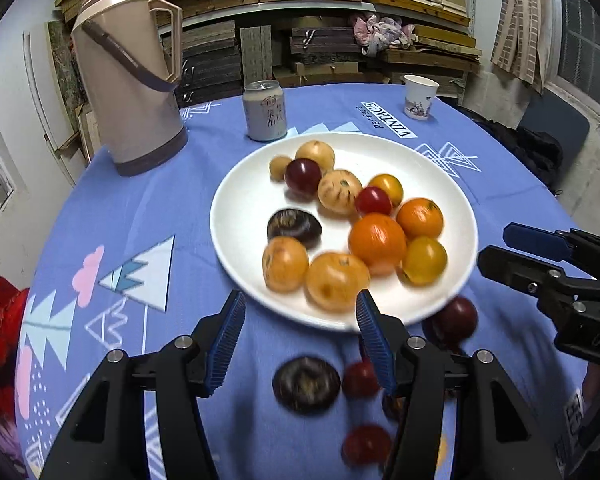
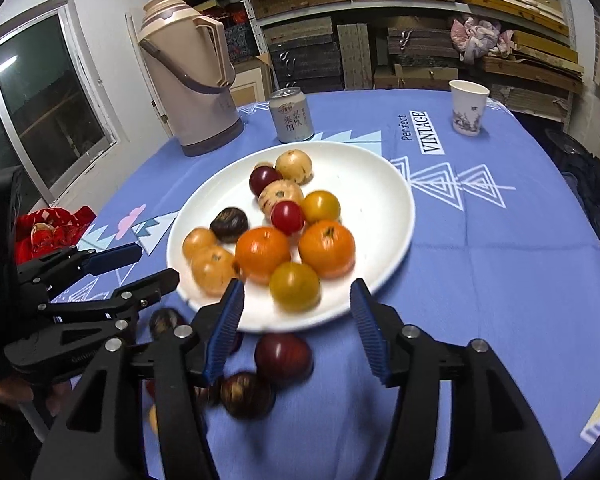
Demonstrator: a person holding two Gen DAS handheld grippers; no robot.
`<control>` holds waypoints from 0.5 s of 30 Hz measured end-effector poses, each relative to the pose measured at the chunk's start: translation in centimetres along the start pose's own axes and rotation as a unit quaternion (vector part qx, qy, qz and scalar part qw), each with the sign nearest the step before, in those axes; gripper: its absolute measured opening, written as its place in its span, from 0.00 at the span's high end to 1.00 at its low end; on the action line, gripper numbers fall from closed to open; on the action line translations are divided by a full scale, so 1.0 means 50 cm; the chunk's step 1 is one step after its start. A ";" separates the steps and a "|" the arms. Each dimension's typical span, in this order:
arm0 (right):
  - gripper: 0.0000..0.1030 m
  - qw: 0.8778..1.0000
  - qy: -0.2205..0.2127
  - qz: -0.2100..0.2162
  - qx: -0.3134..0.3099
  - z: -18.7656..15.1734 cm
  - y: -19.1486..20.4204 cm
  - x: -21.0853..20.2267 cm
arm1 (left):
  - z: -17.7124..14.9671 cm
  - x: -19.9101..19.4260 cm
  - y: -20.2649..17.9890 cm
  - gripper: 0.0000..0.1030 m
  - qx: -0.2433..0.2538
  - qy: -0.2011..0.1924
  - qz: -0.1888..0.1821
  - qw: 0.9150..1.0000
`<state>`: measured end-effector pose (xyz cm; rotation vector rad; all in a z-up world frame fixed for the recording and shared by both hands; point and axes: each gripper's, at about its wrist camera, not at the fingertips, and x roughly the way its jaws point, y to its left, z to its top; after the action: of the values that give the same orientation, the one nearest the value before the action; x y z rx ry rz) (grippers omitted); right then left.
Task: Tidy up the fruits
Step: 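Withdraw both open grippers from the plate back toward the fruit pile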
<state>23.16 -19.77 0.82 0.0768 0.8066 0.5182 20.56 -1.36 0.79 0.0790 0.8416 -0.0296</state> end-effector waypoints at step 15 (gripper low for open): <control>0.36 1.000 -0.006 -0.001 0.029 -0.105 -0.002 -0.076 | -0.086 -0.060 0.000 0.43 -0.021 0.005 -0.009 1.000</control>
<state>17.31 -22.32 -0.33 0.1316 0.8092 0.4917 15.37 -1.00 0.17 0.0332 0.8533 -0.0279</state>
